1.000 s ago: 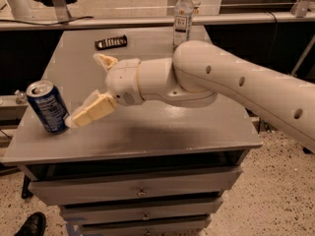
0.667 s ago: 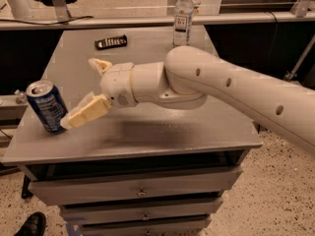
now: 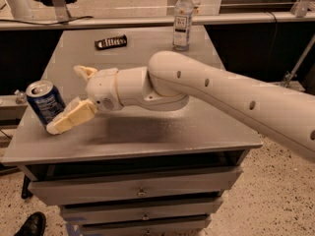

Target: Move pepsi can near blue plastic bottle

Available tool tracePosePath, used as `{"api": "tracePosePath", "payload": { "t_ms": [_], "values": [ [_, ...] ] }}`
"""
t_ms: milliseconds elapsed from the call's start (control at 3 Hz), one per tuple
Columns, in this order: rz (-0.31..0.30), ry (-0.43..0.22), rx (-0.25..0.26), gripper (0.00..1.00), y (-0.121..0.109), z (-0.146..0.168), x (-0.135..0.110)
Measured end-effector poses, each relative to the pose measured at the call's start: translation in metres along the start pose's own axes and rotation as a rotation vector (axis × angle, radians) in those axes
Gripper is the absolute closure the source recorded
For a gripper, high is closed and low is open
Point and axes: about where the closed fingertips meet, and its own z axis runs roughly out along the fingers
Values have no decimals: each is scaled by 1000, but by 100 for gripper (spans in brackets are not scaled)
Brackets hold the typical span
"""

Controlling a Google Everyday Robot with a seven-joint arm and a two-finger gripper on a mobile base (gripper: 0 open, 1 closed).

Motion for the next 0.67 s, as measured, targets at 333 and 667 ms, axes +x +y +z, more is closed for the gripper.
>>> {"api": "tracePosePath", "payload": {
  "t_ms": [333, 667],
  "values": [
    [0, -18, -29, 0, 7, 14, -4],
    [-6, -40, -47, 17, 13, 27, -11]
  ]
}}
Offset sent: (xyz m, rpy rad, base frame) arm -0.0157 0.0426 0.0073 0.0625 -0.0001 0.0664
